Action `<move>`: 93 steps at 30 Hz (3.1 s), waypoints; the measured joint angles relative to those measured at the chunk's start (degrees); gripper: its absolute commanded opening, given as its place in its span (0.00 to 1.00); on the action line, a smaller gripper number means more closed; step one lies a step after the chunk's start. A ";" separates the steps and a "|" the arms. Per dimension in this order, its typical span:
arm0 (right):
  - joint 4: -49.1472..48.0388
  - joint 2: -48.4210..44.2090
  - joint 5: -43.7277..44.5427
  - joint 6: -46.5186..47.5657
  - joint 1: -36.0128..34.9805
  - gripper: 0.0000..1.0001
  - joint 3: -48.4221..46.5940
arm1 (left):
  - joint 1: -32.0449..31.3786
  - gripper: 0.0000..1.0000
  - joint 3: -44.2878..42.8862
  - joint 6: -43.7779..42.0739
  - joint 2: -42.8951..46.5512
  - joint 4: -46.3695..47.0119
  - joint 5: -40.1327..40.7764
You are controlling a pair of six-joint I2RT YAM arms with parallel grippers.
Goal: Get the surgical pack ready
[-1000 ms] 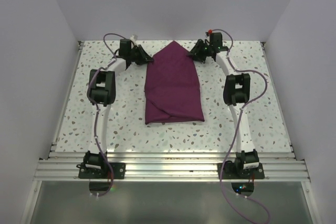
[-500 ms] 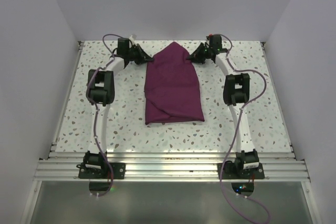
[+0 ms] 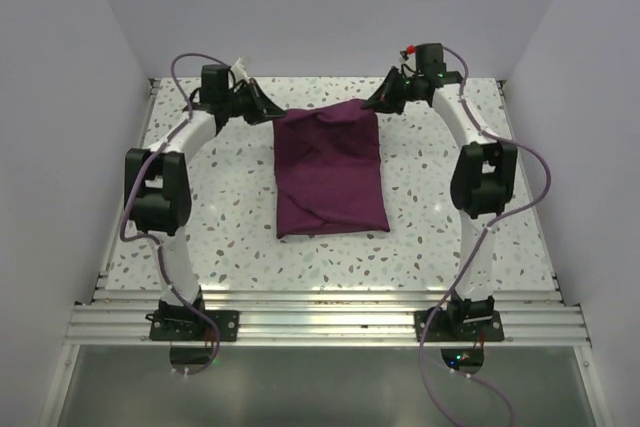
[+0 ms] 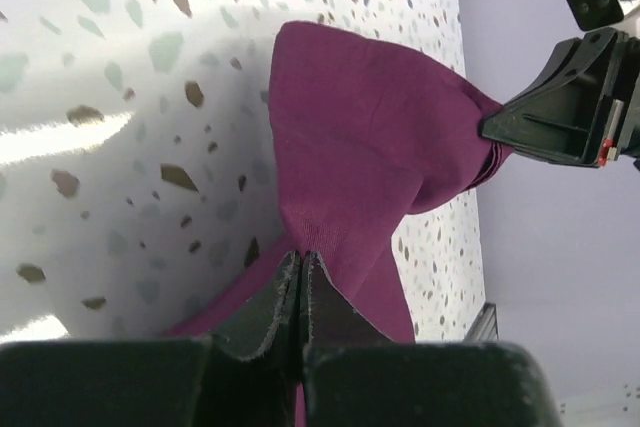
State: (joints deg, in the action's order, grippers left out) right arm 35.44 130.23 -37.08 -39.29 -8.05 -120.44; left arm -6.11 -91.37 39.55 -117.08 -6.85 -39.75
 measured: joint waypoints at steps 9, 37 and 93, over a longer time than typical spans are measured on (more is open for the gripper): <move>3.02 -19.12 -2.19 4.90 -1.16 0.00 26.08 | -4.15 0.00 23.85 -3.21 18.10 -2.58 -0.20; 7.87 -40.87 -2.95 15.58 -3.04 0.40 58.40 | -5.55 0.34 46.58 -4.61 36.68 -6.51 4.87; -32.37 -42.42 5.09 -30.23 -5.40 0.00 91.34 | -3.34 0.43 25.07 -14.91 28.89 -20.46 17.86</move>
State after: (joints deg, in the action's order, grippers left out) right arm 3.07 87.81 -31.99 -69.52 -13.45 -29.10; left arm -9.45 -66.30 24.64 -88.18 -27.31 -21.89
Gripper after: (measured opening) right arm 0.007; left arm 0.378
